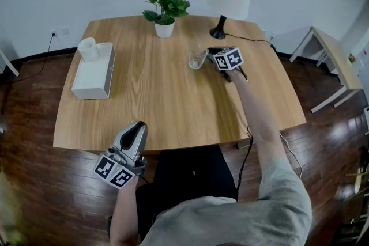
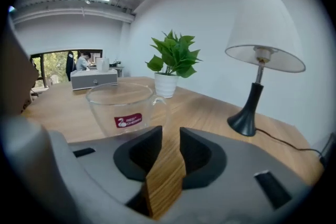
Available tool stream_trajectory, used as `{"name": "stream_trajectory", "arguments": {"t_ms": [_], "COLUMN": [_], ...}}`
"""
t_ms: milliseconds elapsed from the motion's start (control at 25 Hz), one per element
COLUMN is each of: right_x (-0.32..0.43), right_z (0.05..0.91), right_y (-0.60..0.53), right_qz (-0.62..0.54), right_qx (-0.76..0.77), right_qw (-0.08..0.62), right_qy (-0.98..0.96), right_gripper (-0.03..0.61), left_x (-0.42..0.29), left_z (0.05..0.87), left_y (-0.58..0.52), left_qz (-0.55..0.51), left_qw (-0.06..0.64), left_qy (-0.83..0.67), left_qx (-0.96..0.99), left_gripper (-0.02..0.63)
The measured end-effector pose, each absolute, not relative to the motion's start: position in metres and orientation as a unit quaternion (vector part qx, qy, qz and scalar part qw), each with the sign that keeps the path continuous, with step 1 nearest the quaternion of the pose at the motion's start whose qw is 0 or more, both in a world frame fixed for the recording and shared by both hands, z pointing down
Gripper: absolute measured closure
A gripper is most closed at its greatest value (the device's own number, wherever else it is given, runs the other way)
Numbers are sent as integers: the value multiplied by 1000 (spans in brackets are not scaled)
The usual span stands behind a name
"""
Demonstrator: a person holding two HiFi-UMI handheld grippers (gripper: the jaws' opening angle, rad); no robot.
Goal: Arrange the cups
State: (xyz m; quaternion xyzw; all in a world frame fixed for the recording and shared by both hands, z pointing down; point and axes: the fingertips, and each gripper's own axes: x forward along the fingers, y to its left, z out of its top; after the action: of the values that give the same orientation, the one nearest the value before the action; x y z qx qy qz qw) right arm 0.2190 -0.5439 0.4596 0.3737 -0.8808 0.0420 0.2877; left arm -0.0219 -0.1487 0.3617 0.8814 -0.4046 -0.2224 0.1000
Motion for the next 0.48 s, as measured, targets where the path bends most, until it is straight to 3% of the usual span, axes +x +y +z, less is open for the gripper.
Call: {"name": "stream_trajectory", "arguments": {"t_ms": [280, 360, 480], "right_x": [141, 116, 111], "right_z": [443, 436, 425], "right_y": [-461, -431, -412], "right_qz": [-6, -45, -79], "right_qx": [230, 177, 148], "right_qw": [271, 271, 273], "right_qy": [-935, -945, -947], "right_gripper": [495, 459, 462], "left_x": [-33, -33, -33], "left_z": [360, 360, 359], "left_y": [-152, -151, -152], "left_qz": [-238, -239, -239], "left_qw": [110, 111, 107], "left_qy": [-406, -407, -410], "left_qx": [875, 874, 874], "left_gripper": [592, 592, 592]}}
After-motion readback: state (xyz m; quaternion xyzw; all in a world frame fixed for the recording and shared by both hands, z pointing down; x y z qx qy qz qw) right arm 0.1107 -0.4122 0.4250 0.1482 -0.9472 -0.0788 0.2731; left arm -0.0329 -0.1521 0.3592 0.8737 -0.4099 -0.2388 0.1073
